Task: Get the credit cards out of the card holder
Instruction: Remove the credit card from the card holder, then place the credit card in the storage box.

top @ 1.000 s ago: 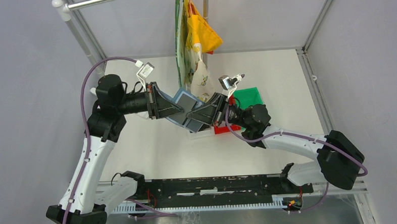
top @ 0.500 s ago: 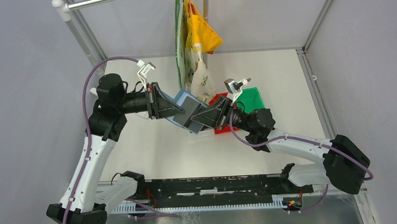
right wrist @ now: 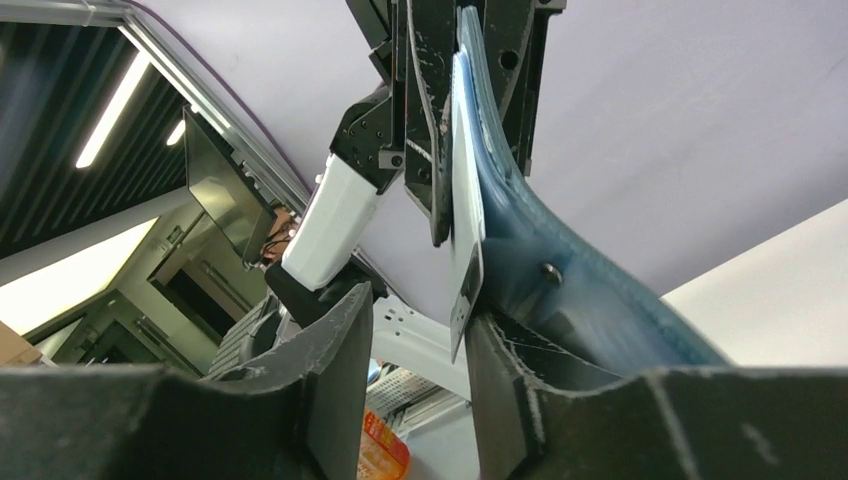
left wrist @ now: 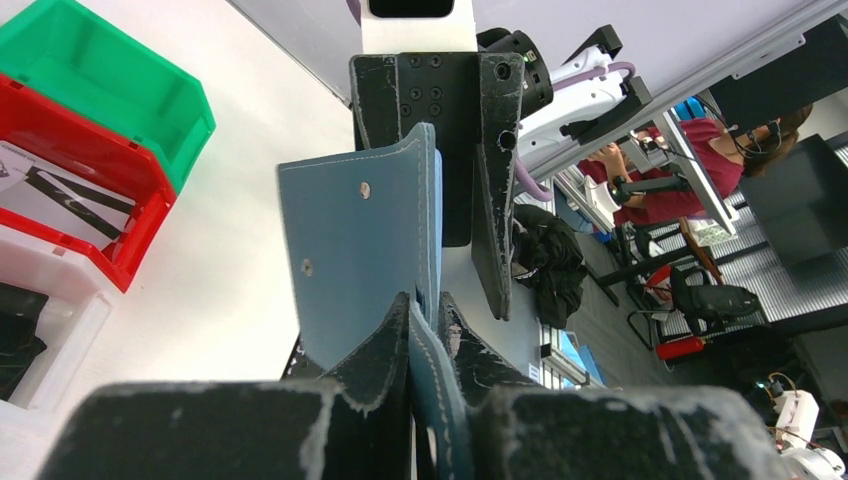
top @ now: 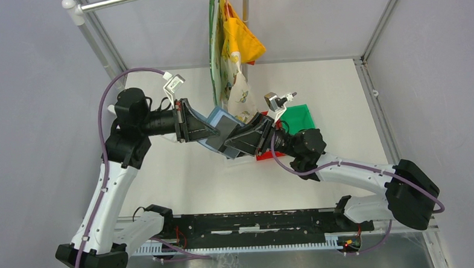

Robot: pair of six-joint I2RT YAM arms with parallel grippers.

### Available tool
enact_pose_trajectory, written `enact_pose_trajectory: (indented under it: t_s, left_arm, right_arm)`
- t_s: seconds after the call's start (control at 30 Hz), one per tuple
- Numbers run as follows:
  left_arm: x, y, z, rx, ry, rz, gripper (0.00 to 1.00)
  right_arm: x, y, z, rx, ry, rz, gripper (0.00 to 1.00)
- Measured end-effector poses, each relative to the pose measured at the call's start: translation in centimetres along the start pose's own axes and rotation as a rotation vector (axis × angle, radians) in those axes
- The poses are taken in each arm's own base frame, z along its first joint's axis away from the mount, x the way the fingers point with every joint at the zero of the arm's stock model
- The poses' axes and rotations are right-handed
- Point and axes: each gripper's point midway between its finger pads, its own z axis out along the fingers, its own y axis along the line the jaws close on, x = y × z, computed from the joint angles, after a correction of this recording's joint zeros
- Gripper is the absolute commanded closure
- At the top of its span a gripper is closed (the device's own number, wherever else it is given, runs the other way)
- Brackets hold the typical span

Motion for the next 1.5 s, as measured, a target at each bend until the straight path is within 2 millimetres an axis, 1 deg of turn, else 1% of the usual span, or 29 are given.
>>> enact_pose_trajectory:
  t_s: [0.07, 0.17, 0.23, 0.37, 0.43, 0.53, 0.67, 0.77, 0.87, 0.93, 1.0, 1.07, 1.23, 1.37, 1.5]
  left_arm:
    - [0.0, 0.0, 0.0, 0.001, 0.000, 0.000, 0.98]
    - [0.1, -0.2, 0.0, 0.008, 0.005, 0.001, 0.98]
    - [0.1, -0.3, 0.0, 0.013, 0.007, 0.002, 0.98]
    - [0.0, -0.5, -0.1, 0.015, 0.006, 0.007, 0.98]
    - [0.0, -0.7, -0.1, 0.018, 0.009, 0.008, 0.98]
    - [-0.4, -1.0, -0.1, 0.018, 0.002, 0.019, 0.98]
    - [-0.9, -1.5, -0.2, 0.020, -0.008, 0.040, 0.98]
    - [-1.1, -1.9, -0.3, 0.019, -0.010, 0.049, 0.98]
    - [-1.4, -1.9, -0.5, -0.007, -0.014, 0.082, 0.98]
    - [-1.6, -1.7, -0.7, -0.035, -0.016, 0.121, 0.98]
    - [-1.7, -1.4, -0.9, -0.067, -0.018, 0.168, 0.98]
    - [-1.6, -0.8, -1.1, -0.103, -0.015, 0.215, 0.98]
    - [-0.7, 0.8, -1.6, -0.177, 0.013, 0.279, 0.98]
    - [0.0, 1.7, -1.9, -0.216, 0.038, 0.296, 0.98]
    - [0.6, 2.2, -2.2, -0.241, 0.060, 0.298, 0.98]
  right_arm:
    - [-0.1, 0.0, 0.3, -0.002, -0.001, -0.002, 0.75]
    - [-0.1, -0.4, 0.5, 0.003, 0.001, 0.001, 0.93]
    - [0.0, -0.5, 0.5, 0.010, 0.002, 0.004, 1.00]
    - [0.0, -0.6, 0.2, 0.013, -0.007, 0.005, 1.00]
    - [0.2, -0.5, -0.3, 0.017, -0.012, 0.004, 1.00]
    - [0.7, -0.7, -1.7, 0.036, -0.017, 0.006, 1.00]
    - [1.3, -0.7, -3.1, 0.052, -0.015, -0.001, 1.00]
    - [1.8, -1.3, -4.5, 0.084, -0.003, -0.005, 1.00]
    - [1.8, -2.4, -6.6, 0.147, 0.004, -0.027, 1.00]
    - [1.2, -3.3, -7.8, 0.207, 0.011, -0.062, 1.00]
    - [0.6, -4.7, -9.0, 0.299, 0.030, -0.115, 1.00]
    - [0.4, -6.2, -9.8, 0.393, 0.075, -0.167, 1.00]
    - [0.6, -9.8, -10.3, 0.575, 0.230, -0.245, 1.00]
    - [2.0, -14.0, -10.9, 0.692, 0.366, -0.251, 1.00]
    - [4.1, -18.6, -12.1, 0.804, 0.486, -0.227, 1.00]
